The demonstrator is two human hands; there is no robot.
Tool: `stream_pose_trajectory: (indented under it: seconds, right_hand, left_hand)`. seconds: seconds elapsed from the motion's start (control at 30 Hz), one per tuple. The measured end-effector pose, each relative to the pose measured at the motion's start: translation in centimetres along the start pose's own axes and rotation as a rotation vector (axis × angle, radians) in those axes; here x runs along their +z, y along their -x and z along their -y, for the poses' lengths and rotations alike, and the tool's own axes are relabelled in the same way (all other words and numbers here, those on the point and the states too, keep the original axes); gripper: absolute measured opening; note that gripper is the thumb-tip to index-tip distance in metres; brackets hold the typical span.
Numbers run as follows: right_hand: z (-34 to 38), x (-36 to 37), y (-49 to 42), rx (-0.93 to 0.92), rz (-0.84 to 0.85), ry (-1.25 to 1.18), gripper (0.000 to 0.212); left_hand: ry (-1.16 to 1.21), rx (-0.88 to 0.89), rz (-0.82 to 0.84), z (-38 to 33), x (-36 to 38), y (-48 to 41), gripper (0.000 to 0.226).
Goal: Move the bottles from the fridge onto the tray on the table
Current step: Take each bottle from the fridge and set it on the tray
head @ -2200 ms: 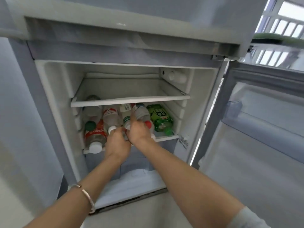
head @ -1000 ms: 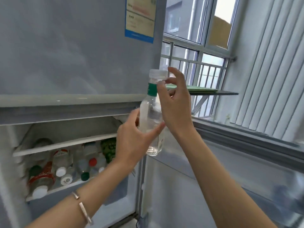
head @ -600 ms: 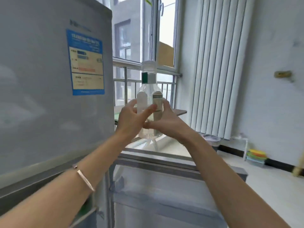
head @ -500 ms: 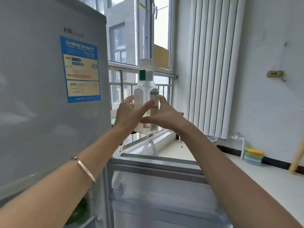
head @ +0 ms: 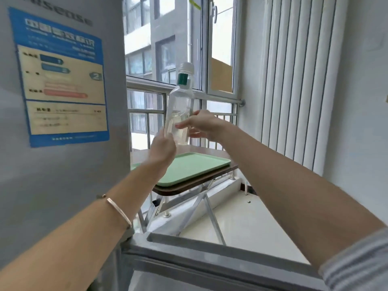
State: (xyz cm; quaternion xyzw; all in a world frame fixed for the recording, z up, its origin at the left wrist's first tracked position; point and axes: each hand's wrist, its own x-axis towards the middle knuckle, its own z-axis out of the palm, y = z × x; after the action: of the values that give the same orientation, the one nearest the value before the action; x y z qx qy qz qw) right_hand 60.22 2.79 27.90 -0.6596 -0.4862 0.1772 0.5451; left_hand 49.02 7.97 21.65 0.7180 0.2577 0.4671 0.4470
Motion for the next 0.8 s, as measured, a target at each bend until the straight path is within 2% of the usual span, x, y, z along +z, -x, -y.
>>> stream_pose_trajectory:
  seconds: [0.13, 0.2, 0.3, 0.47, 0.63, 0.73, 0.8]
  right_hand:
    - [-2.9, 1.3, -6.1, 0.093, 0.211, -0.154, 0.032]
    - [-4.6, 2.6, -8.5, 0.127, 0.281, -0.246, 0.042]
    - [-7.2, 5.2, -12.1, 0.194, 0.286, -0.267, 0.066]
    - [-9.2, 6.5, -17.0, 0.27, 0.243, -0.323, 0.032]
    - [-10.7, 8.7, -17.9, 0.305, 0.384, -0.442, 0.042]
    - [-10.9, 9.5, -17.3, 0.249, 0.498, -0.399, 0.023]
    - [-11.3, 9.8, -17.0, 0.209, 0.536, -0.381, 0.02]
  left_hand:
    - [0.16, -0.118, -0.172, 2.0, 1.3, -4.4, 0.043]
    - [0.154, -0.17, -0.315, 3.4, 1.7, -6.3, 0.038]
    - [0.098, -0.219, -0.405, 5.3, 2.0, -8.3, 0.032]
    - [-0.02, -0.358, -0.267, 7.1, 2.2, -10.9, 0.047]
    - [-0.205, -0.443, -0.208, 8.3, 2.3, -11.8, 0.057]
    - [-0.418, -0.525, -0.211, 8.9, 2.0, -11.8, 0.063]
    - [-0.498, -0.522, -0.208, 9.1, 1.8, -11.8, 0.064]
